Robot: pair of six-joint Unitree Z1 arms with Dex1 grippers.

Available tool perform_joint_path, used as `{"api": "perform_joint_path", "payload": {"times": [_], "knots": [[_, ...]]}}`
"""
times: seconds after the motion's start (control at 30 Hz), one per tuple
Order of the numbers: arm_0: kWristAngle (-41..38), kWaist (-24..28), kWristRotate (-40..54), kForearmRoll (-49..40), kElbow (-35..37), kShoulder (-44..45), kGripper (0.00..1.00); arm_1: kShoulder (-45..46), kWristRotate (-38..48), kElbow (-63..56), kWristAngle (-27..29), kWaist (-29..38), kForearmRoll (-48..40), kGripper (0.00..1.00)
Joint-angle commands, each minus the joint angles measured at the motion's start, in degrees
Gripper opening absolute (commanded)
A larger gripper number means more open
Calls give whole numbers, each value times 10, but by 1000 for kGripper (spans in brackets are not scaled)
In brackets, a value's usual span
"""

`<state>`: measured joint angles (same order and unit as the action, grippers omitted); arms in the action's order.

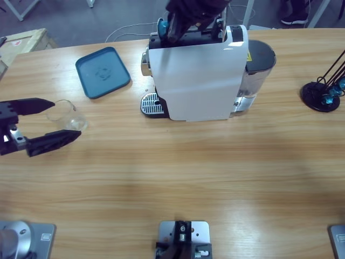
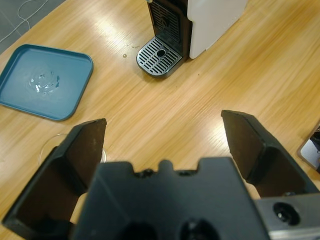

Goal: Pour coffee

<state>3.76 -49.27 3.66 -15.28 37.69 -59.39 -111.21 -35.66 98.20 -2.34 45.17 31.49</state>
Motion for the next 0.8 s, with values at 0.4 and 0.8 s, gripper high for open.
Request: {"api": "perform_joint_path", "payload": {"times": [0.4,0.8], "knots": [[-10,-5,-10,8,-25,-13,991,32,-1,-29,13,-4,8,1000],[-10,-5,-15,11,-27,-8,991,103,145,-30,-23,31,24,0]]}}
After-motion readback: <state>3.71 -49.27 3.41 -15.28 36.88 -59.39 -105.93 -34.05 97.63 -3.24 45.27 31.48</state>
